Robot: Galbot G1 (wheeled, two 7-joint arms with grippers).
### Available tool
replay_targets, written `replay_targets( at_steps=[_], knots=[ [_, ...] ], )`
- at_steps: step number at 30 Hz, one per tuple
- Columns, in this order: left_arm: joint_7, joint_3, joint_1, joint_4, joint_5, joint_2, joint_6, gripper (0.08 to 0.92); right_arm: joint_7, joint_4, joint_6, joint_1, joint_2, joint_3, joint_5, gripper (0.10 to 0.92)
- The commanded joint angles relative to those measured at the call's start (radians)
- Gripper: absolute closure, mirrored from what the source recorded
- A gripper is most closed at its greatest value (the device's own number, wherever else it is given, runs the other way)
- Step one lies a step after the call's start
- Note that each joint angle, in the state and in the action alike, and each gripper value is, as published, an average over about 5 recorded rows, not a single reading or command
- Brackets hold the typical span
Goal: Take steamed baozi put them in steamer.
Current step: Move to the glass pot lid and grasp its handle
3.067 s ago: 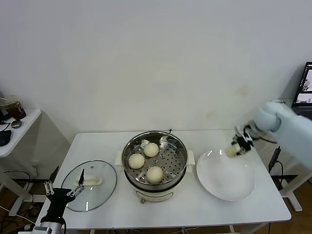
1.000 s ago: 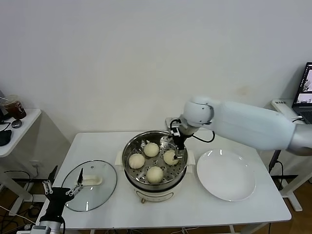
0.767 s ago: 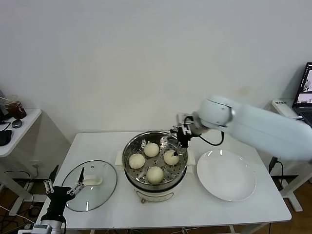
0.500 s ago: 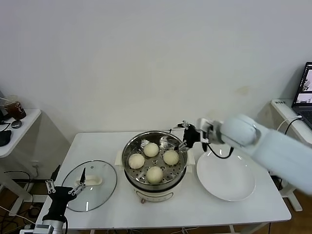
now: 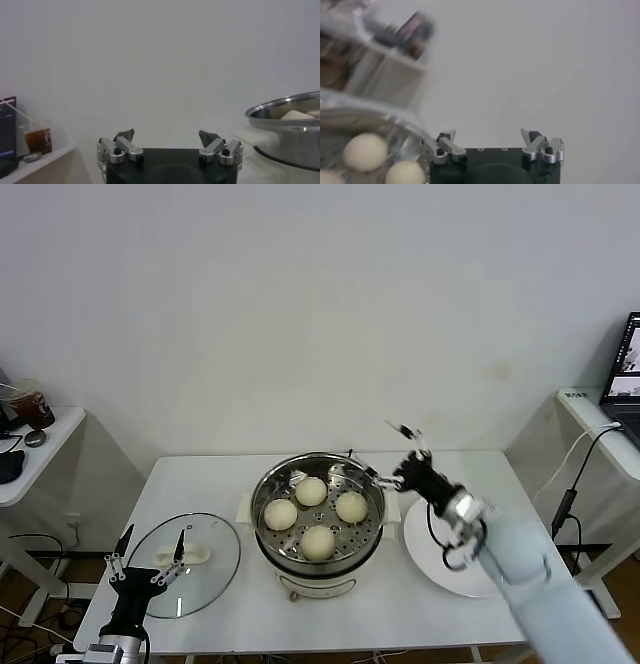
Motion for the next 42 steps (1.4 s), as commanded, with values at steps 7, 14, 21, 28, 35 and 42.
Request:
replay_targets(
  at_steps=[7,14,21,28,35,42],
  knots=[
    [-0.214,-0.047,0.004,0.087,0.655,0.079,0.084,0.177,0.071,0.097,0.223,-0.586,0.463,0.596,0.016,0.203],
    [-0.210,-0.082,0.051,0.159,1.194,0.175,0.090,0.177,0.088,0.095,0.253,-0.622,0.510,0.618,-0.012,0.203],
    [-0.158,-0.051,0.059,0.153,1.307,0.189,0.086,0.177,0.098,0.084,0.258,-0.624,0.521,0.612,-0.027,0.203],
    [-0.169,0.002,-0.071,0.265,1.317,0.186,0.060,0.177,0.114,0.077,0.267,-0.622,0.520,0.601,-0.058,0.203],
    [-0.143,0.070,-0.173,0.354,1.317,0.211,0.053,0.177,0.119,0.071,0.246,-0.626,0.518,0.579,-0.085,0.203],
    [-0.136,0.112,-0.265,0.428,1.326,0.218,0.058,0.177,0.114,0.055,0.241,-0.628,0.520,0.568,-0.091,0.203]
  ],
)
